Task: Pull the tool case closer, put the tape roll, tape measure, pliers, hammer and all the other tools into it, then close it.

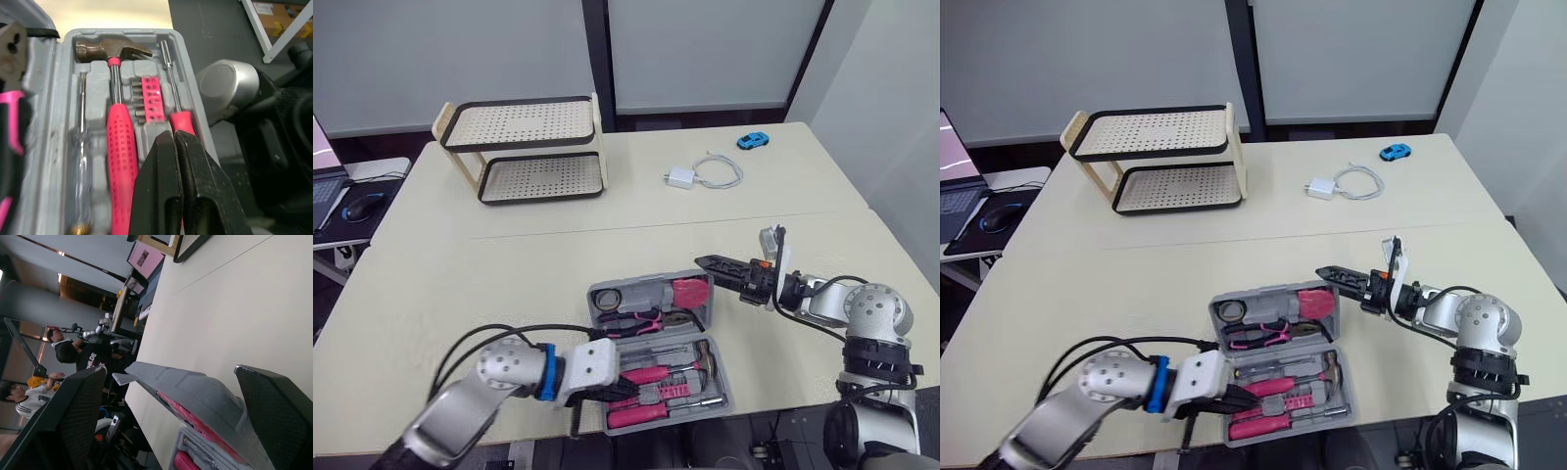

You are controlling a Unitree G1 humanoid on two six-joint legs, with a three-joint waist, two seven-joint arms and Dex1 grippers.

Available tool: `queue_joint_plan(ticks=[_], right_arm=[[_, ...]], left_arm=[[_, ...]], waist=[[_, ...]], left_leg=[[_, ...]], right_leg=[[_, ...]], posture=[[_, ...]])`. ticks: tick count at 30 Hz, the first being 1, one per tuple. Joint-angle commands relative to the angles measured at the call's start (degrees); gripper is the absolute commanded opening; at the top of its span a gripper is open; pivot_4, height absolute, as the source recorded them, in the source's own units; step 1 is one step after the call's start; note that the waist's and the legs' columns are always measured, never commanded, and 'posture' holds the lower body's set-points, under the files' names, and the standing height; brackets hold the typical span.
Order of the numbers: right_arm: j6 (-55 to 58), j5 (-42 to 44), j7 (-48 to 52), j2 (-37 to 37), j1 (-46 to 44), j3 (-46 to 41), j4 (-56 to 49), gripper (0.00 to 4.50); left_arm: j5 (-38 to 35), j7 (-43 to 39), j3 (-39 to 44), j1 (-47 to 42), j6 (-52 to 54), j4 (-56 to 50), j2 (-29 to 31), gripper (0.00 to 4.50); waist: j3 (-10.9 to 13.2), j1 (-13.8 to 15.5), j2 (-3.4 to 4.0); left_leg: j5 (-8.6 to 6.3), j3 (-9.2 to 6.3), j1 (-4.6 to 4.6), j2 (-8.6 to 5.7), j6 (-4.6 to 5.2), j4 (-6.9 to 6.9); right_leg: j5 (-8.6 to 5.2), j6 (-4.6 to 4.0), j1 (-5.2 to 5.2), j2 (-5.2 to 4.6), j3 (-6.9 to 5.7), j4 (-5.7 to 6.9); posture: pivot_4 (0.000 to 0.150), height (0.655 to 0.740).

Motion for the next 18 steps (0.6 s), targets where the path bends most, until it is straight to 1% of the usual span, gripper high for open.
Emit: queue_joint_plan(ticks=[1,5,9,11,14,16,18], right_arm=[[3.54,4.8,-0.68,0.43,0.29,-1.32,-4.58,4.5],[7.2,10.34,-2.1,-0.34,1.83,-1.88,-8.95,4.5],[7.39,21.15,-3.98,-5.59,5.98,0.5,-13.48,4.5],[7.39,26.9,-5.17,-9.04,8.11,1.74,-15.65,4.5],[7.39,33.32,-4.32,-16.66,12.36,4.08,-21.98,4.5],[7.14,34.5,-2.54,-21.28,14.88,4.71,-26.42,4.5],[5.69,33.93,-0.85,-25.32,17.35,4.81,-29.64,4.5]], left_arm=[[-4.15,-3.21,7.43,6.06,-0.09,-3.82,5.67,0.06],[-3.87,-5.15,14.74,14.47,-3.4,-0.4,9.93,0.06],[-1.95,-5.31,18.2,18.31,-6.75,4.9,10.87,0.06],[-1.17,-4.4,18.35,18.39,-7.67,7.19,10.16,0.06],[-0.27,-2.83,17.74,18.19,-8.04,8.72,8.89,0.06],[0.13,-1.86,17.3,17.98,-7.67,8.72,8.12,0.06],[0.23,-0.2,16.83,17.31,-6.32,8.38,6.89,0.06]], waist=[[0.04,-0.11,0.04],[0.13,0.04,0.18],[0.28,0.57,0.23],[0.3,0.84,0.2],[0.33,1.04,0.2],[0.35,1.29,0.16],[0.4,1.38,0.07]], left_leg=[[0.0,0.01,0.0,0.0,0.01,-0.03],[-0.01,0.02,0.02,0.0,0.01,-0.09],[-0.01,0.03,0.01,-0.01,0.01,-0.09],[-0.01,0.06,-0.01,-0.02,0.01,-0.08],[-0.01,0.09,-0.03,-0.03,0.01,-0.06],[-0.01,0.08,-0.06,-0.01,0.02,-0.07],[-0.02,0.06,-0.07,-0.02,0.03,-0.07]], right_leg=[[0.0,-0.01,-0.02,0.0,0.0,-0.01],[-0.03,-0.04,-0.03,0.03,-0.03,-0.01],[-0.03,-0.04,-0.02,-0.01,-0.03,-0.03],[-0.04,-0.04,-0.01,-0.07,-0.01,-0.05],[-0.04,-0.03,0.01,-0.07,-0.01,-0.09],[-0.04,-0.03,-0.01,-0.08,-0.01,-0.11],[-0.04,-0.02,0.0,-0.06,-0.05,-0.13]], posture=[[0.15,0.74],[0.15,0.74],[0.15,0.74],[0.15,0.74],[0.15,0.74],[0.15,0.74],[0.15,0.74]])
